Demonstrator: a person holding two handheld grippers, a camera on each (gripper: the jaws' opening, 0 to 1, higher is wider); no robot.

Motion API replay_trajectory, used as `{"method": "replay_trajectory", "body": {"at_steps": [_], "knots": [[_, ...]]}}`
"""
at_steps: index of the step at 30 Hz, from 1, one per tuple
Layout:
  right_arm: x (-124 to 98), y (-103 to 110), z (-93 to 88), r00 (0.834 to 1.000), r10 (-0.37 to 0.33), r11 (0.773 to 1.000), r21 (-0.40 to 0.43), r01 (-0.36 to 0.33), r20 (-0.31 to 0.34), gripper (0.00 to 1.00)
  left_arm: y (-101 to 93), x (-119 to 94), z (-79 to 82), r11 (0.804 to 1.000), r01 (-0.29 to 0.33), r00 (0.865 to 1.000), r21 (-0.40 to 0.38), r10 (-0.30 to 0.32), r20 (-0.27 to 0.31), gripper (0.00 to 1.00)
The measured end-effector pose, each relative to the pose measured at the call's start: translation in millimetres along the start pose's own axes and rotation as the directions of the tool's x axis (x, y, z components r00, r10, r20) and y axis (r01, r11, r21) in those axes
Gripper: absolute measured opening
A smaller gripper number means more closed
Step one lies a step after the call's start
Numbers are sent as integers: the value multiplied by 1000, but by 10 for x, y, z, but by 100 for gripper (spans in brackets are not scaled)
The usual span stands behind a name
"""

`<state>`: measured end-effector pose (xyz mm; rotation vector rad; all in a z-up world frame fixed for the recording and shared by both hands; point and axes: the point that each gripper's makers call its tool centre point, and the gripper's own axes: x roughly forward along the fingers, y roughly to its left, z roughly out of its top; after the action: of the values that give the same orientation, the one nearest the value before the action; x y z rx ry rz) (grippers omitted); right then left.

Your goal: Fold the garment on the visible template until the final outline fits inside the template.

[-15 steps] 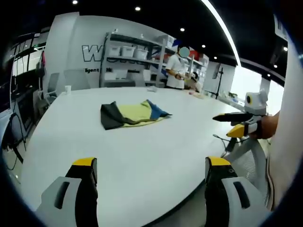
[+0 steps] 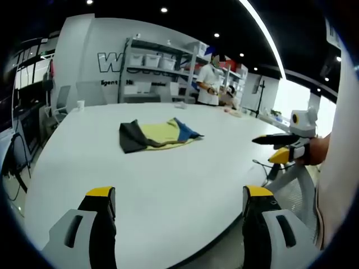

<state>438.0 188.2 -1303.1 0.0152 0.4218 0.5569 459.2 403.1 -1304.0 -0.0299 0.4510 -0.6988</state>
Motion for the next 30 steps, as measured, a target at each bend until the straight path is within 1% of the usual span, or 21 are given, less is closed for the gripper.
{"method": "replay_trajectory", "body": {"at_steps": [30], "knots": [[5, 0, -8, 1000, 1, 1000, 0, -1, -6, 89, -11, 13, -12, 1000, 17, 1000, -10, -17, -16, 89]]}}
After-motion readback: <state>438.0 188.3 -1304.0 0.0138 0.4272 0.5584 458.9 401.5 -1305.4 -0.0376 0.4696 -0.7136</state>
